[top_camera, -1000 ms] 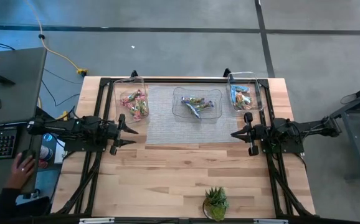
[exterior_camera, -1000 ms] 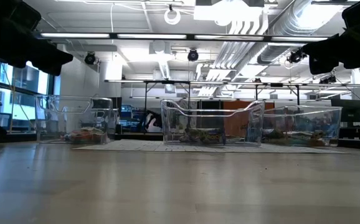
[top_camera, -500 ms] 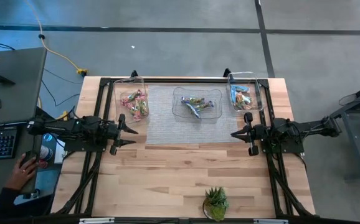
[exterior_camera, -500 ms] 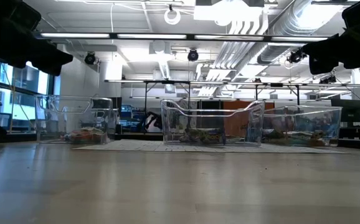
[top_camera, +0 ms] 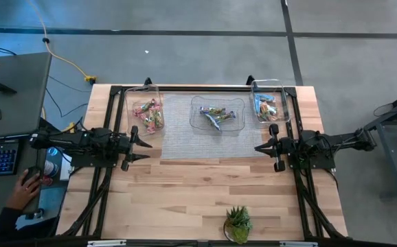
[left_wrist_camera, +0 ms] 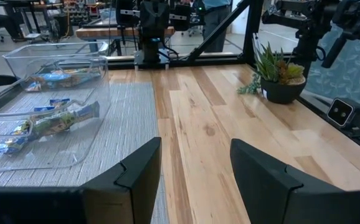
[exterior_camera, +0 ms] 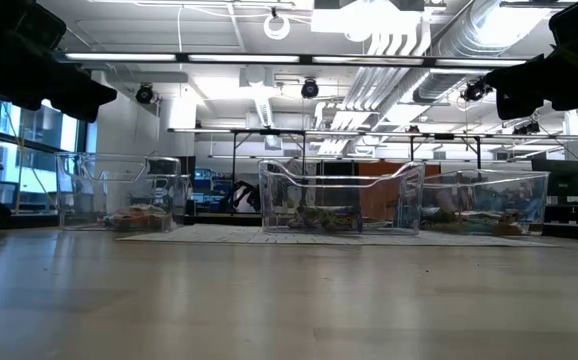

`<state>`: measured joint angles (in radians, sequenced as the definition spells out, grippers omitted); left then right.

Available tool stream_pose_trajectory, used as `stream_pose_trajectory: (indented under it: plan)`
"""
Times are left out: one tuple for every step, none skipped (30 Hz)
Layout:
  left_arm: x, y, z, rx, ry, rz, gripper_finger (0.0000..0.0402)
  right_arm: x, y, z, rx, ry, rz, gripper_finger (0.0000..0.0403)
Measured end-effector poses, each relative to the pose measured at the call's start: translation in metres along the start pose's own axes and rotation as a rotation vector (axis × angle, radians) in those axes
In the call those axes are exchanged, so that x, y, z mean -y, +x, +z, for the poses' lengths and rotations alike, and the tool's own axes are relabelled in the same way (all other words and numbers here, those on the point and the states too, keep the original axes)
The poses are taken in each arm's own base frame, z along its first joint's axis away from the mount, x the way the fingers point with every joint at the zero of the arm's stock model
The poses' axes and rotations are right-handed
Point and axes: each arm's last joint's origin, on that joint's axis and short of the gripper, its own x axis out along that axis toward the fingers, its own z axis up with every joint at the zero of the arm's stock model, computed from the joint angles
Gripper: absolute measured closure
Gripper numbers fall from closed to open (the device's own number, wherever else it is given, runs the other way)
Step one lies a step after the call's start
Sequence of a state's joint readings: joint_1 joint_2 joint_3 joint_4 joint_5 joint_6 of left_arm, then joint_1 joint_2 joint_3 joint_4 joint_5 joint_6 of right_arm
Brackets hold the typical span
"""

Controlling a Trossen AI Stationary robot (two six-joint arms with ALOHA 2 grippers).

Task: Pick and place Granola Bars by type
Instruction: Return to Home Position

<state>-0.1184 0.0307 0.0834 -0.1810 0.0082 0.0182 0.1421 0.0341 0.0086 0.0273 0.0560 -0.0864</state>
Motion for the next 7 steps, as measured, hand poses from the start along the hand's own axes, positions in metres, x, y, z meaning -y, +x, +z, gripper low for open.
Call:
stream_pose_trajectory:
  plan:
    - [0.0000, 0.0000, 0.0000, 0.000, 0.000, 0.000, 0.0216, 0.0000, 0.0000, 0.0000, 0.000, 0.000, 0.000, 0.0398]
    - [0.0000, 0.0000, 0.0000, 0.000, 0.000, 0.000, 0.0216, 0.0000, 0.0000, 0.0000, 0.000, 0.000, 0.000, 0.0398]
    - [0.0000, 0.0000, 0.0000, 0.000, 0.000, 0.000, 0.0216, 0.0000, 0.0000, 0.0000, 0.000, 0.000, 0.000, 0.0399]
    - [0.0000, 0.0000, 0.0000, 0.000, 0.000, 0.000, 0.0216, 0.0000, 0.0000, 0.0000, 0.000, 0.000, 0.000, 0.0400]
    - [0.0000, 0.0000, 0.0000, 0.000, 0.000, 0.000, 0.0216, 0.0000, 0.0000, 0.0000, 0.000, 0.000, 0.000, 0.0401]
    - [0.0000, 0.0000, 0.0000, 0.000, 0.000, 0.000, 0.0216, 0.0000, 0.0000, 0.0000, 0.000, 0.000, 0.000, 0.0401]
    - [0.0000, 0.0000, -0.0001, -0.001, 0.000, 0.000, 0.0216, 0.0000, 0.0000, 0.0000, 0.000, 0.000, 0.000, 0.0402]
